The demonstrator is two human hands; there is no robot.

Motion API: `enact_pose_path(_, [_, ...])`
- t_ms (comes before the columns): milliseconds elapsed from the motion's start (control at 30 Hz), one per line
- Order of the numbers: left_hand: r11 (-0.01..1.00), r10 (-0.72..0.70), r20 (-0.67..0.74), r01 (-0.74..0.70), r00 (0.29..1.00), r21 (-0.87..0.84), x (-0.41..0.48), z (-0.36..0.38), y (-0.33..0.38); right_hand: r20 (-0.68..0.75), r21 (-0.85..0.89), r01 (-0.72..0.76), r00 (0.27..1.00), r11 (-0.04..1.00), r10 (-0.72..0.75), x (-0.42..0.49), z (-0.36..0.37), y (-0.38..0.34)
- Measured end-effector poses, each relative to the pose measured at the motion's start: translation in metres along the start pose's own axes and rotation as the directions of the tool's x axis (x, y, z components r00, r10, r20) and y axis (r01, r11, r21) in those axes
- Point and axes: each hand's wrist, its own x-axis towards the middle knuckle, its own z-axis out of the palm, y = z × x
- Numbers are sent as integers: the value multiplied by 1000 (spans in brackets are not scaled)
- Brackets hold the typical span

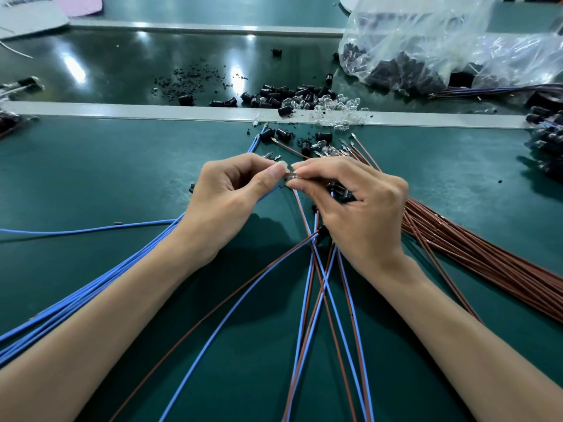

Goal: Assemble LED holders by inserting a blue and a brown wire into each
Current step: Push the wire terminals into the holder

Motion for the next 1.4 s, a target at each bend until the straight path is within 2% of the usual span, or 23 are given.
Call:
enact_pose_path(133, [1000,-25,68,25,997,-1,0,-3,1,11,6,2,1000,1000,-2,0,0,-1])
enact_pose_path(367, [988,-95,150,111,984,-107,4,-13,0,49,-11,45,998,999,-44,0,1,-3])
enact_pose_path(533, [978,-108,164,135,981,-161,5,-16,-4,69,12,20,997,1000,-21,1,-1,-3])
enact_pose_path(733, [993,-63,175,79,983,-86,3,-13,-3,86,22,22,996,1000,-24,0,-2,-2])
enact_pose_path(1233, [977,-120,265,161,957,-140,8,-21,-4,102,3,151,983,988,-151,0,0,-2])
enact_pose_path(1400, [983,-102,256,137,961,-122,8,-21,-6,136,11,101,985,995,-102,2,-2,0])
